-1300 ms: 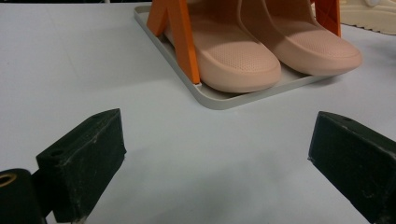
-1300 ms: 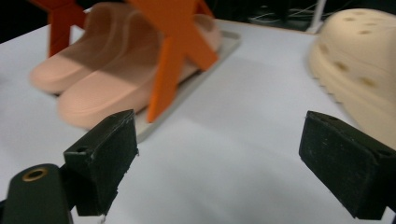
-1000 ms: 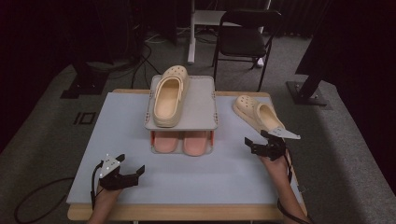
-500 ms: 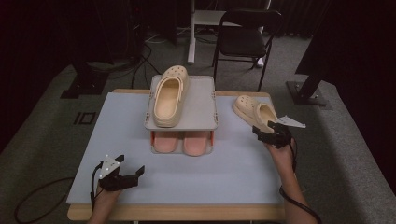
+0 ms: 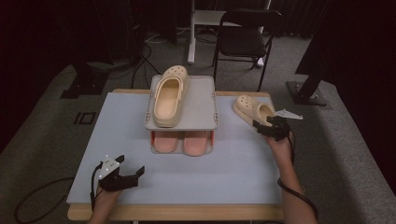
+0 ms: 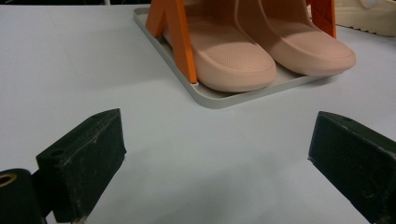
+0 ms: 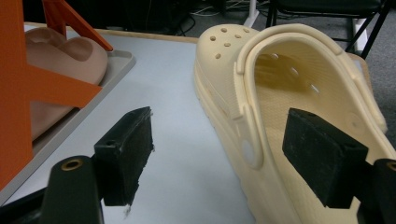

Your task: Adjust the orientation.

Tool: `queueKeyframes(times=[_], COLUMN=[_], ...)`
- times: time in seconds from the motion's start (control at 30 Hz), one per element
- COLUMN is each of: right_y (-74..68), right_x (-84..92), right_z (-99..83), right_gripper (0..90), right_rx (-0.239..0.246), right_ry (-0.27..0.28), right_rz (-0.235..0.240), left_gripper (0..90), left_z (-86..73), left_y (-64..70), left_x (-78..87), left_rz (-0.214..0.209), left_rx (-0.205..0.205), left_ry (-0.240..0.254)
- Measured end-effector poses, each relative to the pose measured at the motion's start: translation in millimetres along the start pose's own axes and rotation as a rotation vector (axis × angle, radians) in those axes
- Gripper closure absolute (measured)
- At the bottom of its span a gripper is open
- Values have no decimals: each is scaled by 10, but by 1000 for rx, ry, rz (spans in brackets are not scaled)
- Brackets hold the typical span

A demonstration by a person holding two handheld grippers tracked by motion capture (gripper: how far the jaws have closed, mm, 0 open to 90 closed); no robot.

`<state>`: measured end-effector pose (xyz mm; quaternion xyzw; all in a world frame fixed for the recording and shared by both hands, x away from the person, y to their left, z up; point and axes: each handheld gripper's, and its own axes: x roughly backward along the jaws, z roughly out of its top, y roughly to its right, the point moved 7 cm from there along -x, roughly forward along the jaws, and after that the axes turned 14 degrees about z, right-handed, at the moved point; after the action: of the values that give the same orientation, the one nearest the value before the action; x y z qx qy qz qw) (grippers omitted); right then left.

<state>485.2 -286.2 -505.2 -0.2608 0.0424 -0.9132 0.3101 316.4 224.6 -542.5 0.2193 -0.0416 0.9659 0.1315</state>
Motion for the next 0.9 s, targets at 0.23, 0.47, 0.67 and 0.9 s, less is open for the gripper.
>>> queueKeyframes(times=[0.23,0.47,0.67,0.9], right_y=[38,165,241,278], right_x=[-93,-220,-294,-300], right_z=[22,-2,-53,-32], right_gripper=[301,417,594,715], right_rx=[-8,-31,-43,-30], right_ry=[-12,-83,-130,-151], right_rz=[-12,-57,-76,-67], left_gripper=[35,35,35,36], left_z=[0,-6,-15,-23], left_y=[6,4,2,1], left_x=[10,8,6,-1], left_rz=[-3,-5,-5,-7], left_rx=[2,5,3,5], left_ry=[1,0,-3,-7])
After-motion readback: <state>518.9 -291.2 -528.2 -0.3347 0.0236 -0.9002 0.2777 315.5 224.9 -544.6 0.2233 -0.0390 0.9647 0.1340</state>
